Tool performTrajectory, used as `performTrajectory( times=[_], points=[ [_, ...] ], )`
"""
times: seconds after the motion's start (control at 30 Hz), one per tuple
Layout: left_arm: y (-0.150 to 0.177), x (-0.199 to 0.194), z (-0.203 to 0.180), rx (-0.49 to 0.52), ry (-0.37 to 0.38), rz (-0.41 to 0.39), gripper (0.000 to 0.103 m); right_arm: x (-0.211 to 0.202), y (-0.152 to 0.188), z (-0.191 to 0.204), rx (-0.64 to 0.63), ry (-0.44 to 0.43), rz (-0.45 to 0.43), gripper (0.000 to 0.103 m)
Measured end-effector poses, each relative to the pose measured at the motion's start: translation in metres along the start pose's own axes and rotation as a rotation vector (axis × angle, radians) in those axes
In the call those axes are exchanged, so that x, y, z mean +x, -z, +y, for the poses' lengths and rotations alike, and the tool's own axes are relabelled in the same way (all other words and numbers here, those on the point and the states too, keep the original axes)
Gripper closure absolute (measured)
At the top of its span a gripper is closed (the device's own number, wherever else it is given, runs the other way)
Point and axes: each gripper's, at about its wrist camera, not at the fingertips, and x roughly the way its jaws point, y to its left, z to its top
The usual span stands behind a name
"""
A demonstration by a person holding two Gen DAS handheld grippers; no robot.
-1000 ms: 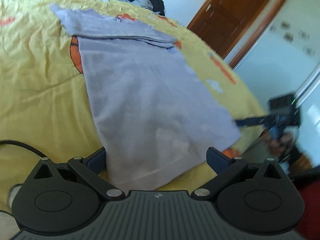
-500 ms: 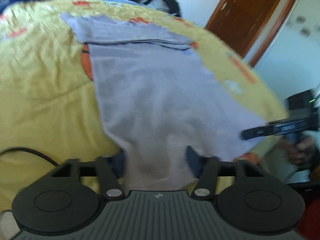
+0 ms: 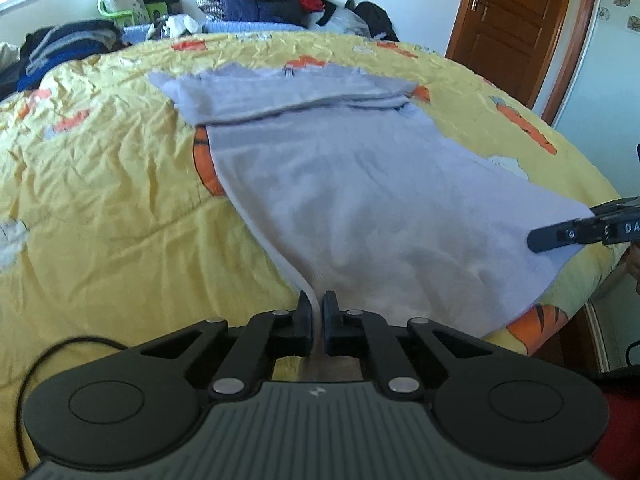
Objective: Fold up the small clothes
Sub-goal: 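Lift the hem with both tools and fold it over onto the collar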
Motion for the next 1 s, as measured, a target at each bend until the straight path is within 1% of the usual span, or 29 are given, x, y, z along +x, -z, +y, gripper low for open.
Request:
performTrajectory(
  times=[0.17,0.23,0.43,0.5,0.63,0.73,0.87,1.0],
  points=[
    [-0.015,-0.010,-0.008,0.016,-0.018,-0.075,0.098,-0.004,-0.015,0.004,-0.012,0.007,-0.067,0.097],
    [-0.021,-0.010,-0.011,0.031,-0.043,-0.093,0.098,-0.001,-0.022,0.009,-0.030,0.038,-0.095,0.097],
    [-0.035,-0.010,-0.001,-0.034,-0.057,-0.146,0.098,0.002,-0.045,0.015,-0.071,0.120,-0.201,0.097],
    [-0.040,-0.011,0.003,-0.048,-0.068,-0.165,0.098,0.004,-0.052,0.015,-0.064,0.133,-0.231,0.097],
    [-0.052,-0.010,0.006,-0.038,-0.129,-0.205,0.098,0.009,-0.061,0.016,-0.076,0.182,-0.295,0.097],
    [-0.061,-0.008,0.010,-0.052,-0.146,-0.217,0.098,0.009,-0.063,0.015,-0.072,0.210,-0.338,0.097],
    [-0.067,-0.003,0.010,-0.068,-0.161,-0.224,0.098,0.009,-0.066,0.010,-0.046,0.203,-0.360,0.097],
    [-0.075,0.006,0.015,-0.083,-0.184,-0.229,0.098,0.014,-0.068,0.008,-0.050,0.235,-0.356,0.097]
  ],
)
